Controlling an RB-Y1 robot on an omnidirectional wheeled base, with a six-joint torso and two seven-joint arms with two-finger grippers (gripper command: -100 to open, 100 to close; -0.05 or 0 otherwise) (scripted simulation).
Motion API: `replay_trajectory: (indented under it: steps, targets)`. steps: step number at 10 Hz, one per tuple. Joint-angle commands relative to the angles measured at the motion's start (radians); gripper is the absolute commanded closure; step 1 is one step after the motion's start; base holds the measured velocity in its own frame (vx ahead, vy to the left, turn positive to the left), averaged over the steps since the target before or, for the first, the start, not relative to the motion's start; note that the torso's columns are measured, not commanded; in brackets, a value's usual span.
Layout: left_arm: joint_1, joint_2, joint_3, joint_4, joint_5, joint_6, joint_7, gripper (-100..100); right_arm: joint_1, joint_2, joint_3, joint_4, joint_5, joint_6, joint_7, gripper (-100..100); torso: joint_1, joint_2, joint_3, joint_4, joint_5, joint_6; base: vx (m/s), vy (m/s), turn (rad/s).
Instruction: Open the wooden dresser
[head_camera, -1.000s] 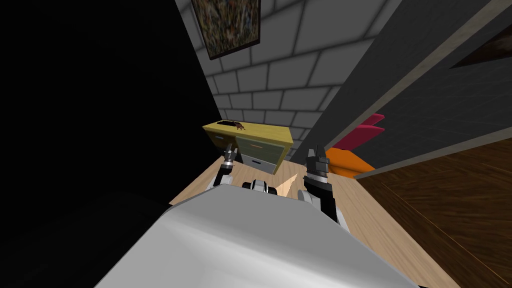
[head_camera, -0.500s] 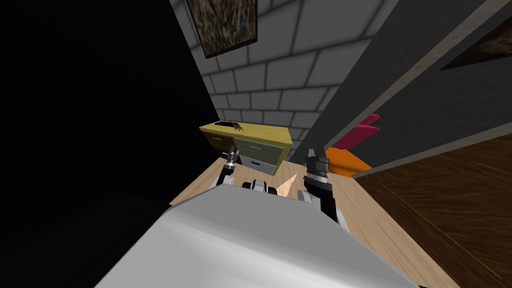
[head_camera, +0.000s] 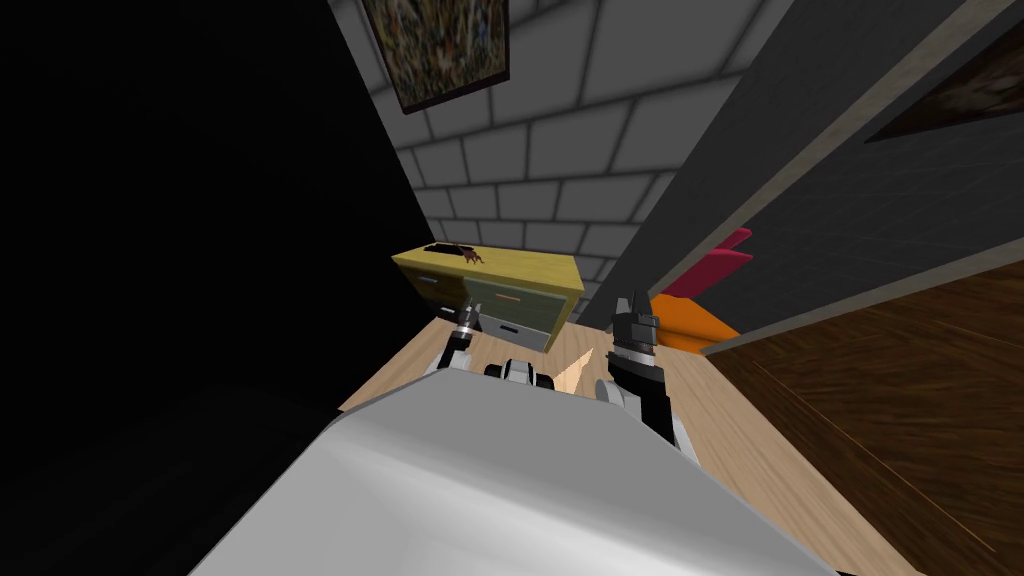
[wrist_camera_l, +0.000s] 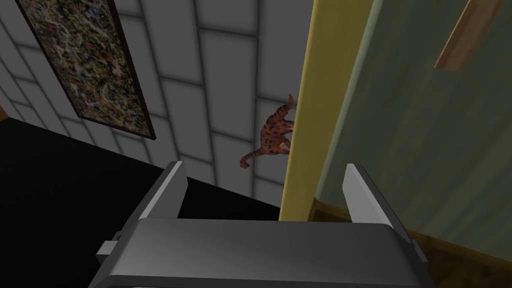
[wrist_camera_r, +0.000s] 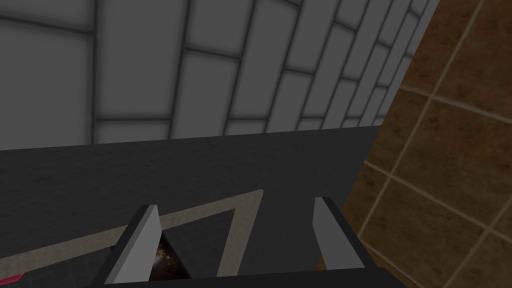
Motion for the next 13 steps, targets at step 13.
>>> replay_trajectory:
  steps: [13]
  targets:
    - [-0.113, -0.028, -0.057, 0.352, -0.011, -0.03, -0.005, -100, 0.0, 0.0, 0.0, 0.0, 0.0, 0.0, 0.0, 0, 0.0, 0.0, 0.0, 0.0, 0.0, 0.0, 0.067, 0.001, -0.046]
